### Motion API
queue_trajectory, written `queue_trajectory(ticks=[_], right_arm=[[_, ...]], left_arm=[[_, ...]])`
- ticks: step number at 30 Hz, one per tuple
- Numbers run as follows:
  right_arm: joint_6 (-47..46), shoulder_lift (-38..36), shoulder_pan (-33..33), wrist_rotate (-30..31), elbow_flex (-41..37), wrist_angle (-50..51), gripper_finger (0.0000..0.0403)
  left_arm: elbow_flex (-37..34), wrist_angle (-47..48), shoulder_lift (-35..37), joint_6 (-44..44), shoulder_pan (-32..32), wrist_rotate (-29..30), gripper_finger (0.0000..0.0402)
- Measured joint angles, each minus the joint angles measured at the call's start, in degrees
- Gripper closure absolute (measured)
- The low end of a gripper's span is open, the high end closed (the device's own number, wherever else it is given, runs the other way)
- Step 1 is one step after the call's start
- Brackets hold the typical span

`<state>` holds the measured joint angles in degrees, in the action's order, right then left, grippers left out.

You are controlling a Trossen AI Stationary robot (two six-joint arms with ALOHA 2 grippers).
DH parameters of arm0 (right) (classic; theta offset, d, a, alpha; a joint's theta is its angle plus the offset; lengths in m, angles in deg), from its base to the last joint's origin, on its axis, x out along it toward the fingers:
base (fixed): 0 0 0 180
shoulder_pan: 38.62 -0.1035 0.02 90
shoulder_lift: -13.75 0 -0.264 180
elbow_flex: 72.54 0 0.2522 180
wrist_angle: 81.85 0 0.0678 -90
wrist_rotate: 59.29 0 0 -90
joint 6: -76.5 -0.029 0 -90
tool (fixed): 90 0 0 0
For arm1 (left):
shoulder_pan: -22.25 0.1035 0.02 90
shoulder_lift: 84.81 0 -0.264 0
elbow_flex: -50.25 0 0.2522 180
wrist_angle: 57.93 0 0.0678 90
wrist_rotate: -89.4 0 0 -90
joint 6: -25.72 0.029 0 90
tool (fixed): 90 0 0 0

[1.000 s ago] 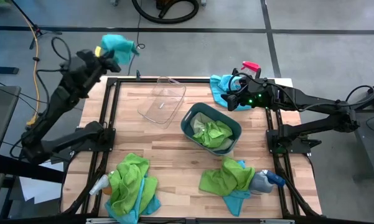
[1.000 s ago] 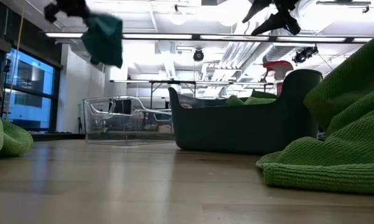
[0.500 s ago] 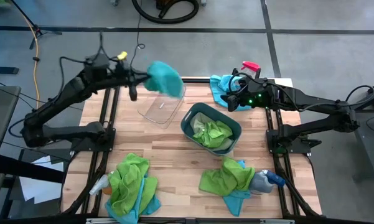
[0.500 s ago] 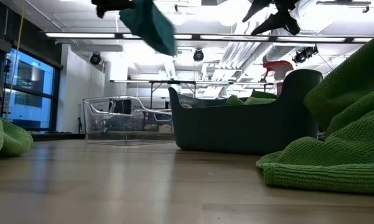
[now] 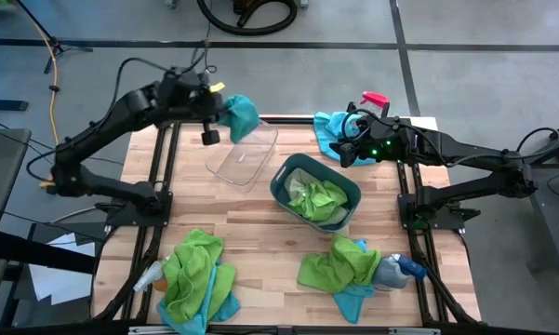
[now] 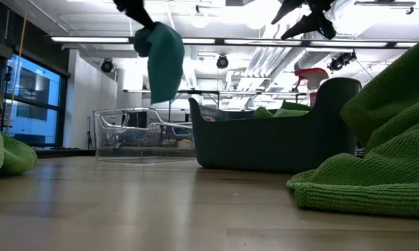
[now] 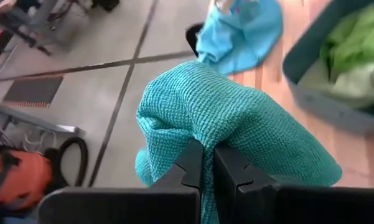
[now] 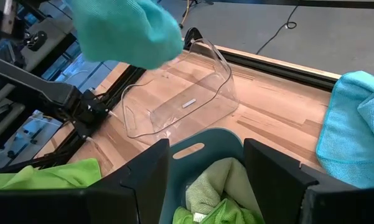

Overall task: Sort microfiber towel by color & place in baskets
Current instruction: Put the blue microfiber towel into the transparent bin

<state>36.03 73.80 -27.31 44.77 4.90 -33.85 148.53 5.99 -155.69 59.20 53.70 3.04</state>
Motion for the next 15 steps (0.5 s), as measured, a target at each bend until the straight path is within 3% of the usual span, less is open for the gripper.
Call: queue_trajectory(ticks=[6,15], right_arm=[[0.44,0.0,0.0,0.02,0.0,0.02,0.0199],[1.19,0.0,0.0,0.96,0.0,0.28,0.0199]], left_arm=[[5.69,6.57,-7.92,6.55,-2.02,4.0,0.0401],[5.55,15.71,-16.68,4.2,-2.69,12.57,0.0401]])
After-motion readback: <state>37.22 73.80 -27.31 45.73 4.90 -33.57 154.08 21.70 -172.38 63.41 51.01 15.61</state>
